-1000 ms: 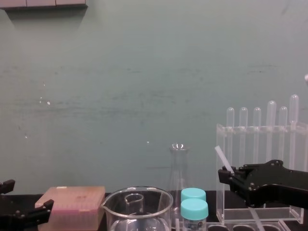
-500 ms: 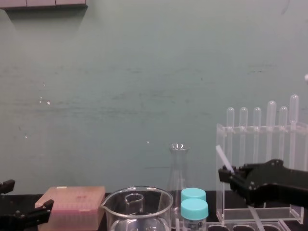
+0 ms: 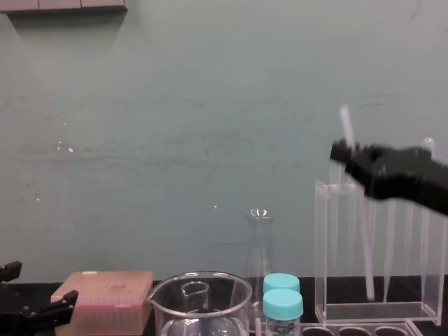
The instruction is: Pick up the stirring rod with one hand, then place it down.
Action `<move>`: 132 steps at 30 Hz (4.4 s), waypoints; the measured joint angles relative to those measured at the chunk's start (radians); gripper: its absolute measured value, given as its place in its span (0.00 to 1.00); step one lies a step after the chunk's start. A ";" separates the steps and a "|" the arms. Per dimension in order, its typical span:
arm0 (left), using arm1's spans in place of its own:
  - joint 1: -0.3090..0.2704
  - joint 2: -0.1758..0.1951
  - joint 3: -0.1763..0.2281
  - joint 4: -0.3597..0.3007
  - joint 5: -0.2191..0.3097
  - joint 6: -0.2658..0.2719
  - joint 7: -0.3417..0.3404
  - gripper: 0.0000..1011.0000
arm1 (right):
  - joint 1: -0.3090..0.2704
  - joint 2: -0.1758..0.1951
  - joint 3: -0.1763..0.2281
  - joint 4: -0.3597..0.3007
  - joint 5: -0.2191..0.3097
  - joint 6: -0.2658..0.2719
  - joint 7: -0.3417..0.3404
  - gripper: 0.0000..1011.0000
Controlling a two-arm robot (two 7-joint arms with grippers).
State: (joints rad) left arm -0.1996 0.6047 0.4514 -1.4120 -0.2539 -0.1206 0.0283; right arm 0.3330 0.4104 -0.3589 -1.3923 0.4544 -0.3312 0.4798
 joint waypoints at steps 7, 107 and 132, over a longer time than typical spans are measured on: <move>0.000 0.000 0.000 0.000 0.000 0.000 0.000 0.99 | -0.004 -0.014 0.038 -0.003 -0.017 -0.090 0.010 0.07; 0.000 0.000 0.000 0.000 0.000 0.000 0.000 0.99 | -0.067 -0.001 0.107 0.010 -0.030 -0.055 0.005 0.07; 0.000 0.000 0.000 0.000 0.000 0.000 0.000 0.99 | -0.067 -0.001 0.107 0.010 -0.030 -0.055 0.005 0.07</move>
State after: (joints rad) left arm -0.1995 0.6047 0.4514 -1.4120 -0.2539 -0.1205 0.0283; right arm 0.2657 0.4093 -0.2514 -1.3828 0.4249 -0.3863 0.4848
